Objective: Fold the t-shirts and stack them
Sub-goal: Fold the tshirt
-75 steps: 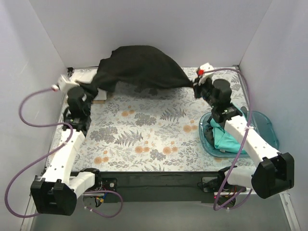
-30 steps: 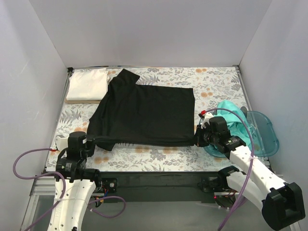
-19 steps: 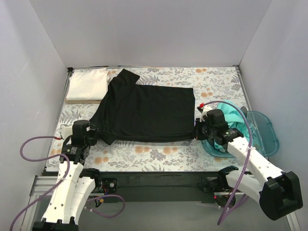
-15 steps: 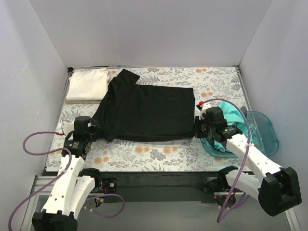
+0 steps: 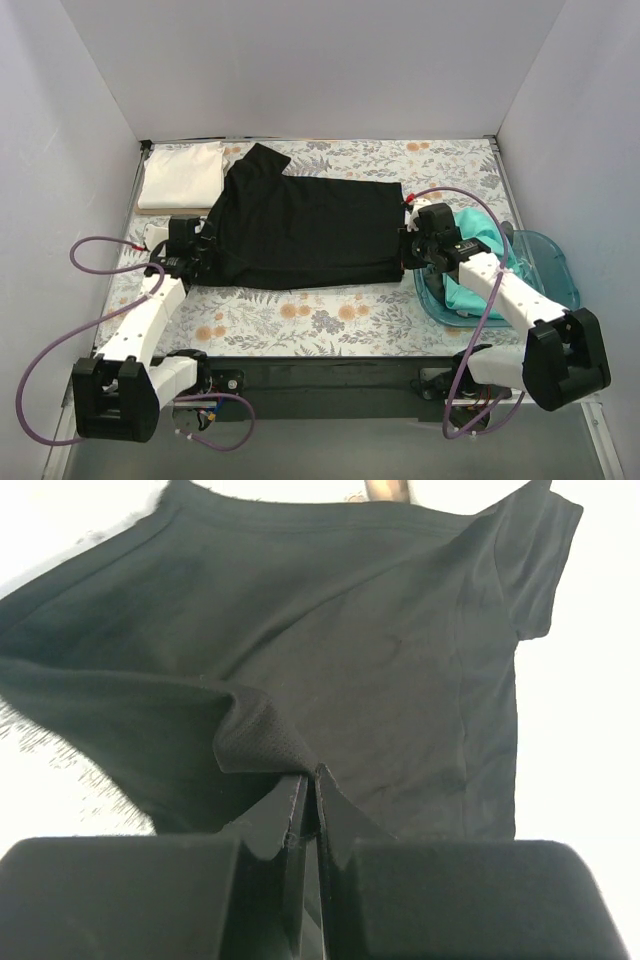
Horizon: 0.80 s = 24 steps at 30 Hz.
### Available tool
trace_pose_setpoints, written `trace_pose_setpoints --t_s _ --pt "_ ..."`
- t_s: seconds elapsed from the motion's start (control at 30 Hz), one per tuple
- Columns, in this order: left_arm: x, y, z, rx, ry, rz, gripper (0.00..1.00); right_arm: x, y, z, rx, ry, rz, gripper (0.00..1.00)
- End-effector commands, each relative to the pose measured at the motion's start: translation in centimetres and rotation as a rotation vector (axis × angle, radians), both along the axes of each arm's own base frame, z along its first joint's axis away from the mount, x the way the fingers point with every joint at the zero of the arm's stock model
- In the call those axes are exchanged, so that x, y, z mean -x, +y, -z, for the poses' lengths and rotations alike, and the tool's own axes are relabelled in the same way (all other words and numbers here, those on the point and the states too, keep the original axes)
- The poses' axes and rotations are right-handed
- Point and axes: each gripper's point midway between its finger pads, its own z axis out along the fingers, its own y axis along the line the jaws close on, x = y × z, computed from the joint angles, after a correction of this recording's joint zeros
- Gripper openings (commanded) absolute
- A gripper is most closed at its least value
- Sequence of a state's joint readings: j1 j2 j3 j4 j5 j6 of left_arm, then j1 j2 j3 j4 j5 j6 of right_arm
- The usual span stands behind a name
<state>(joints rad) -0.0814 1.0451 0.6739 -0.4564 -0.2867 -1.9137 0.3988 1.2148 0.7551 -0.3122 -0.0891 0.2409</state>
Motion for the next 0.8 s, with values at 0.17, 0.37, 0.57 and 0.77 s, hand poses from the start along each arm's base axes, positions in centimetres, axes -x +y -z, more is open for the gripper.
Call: trace_pose_setpoints --t_s 0.17,0.37,0.57,0.77 --pt "-4.0 0.3 -1.4 -0.039 -0.048 -0.008 0.00 -3.9 0.0 -0.9 -0.012 -0.046 0.049 0.01" --pt "-5.3 0.9 -0.6 -0.064 -0.032 -0.037 0.00 -5.1 0.3 0.4 -0.018 -0.005 0.059 0.01" --pt "-6.7 1.1 0.3 -0.091 -0.022 -0.032 0.00 -6.4 0.1 0.8 -0.010 0.000 0.091 0.04" --pt "-8.6 1.1 1.2 -0.088 -0.026 -0.046 0.00 -8.4 0.3 0.9 -0.008 -0.008 0.105 0.24"
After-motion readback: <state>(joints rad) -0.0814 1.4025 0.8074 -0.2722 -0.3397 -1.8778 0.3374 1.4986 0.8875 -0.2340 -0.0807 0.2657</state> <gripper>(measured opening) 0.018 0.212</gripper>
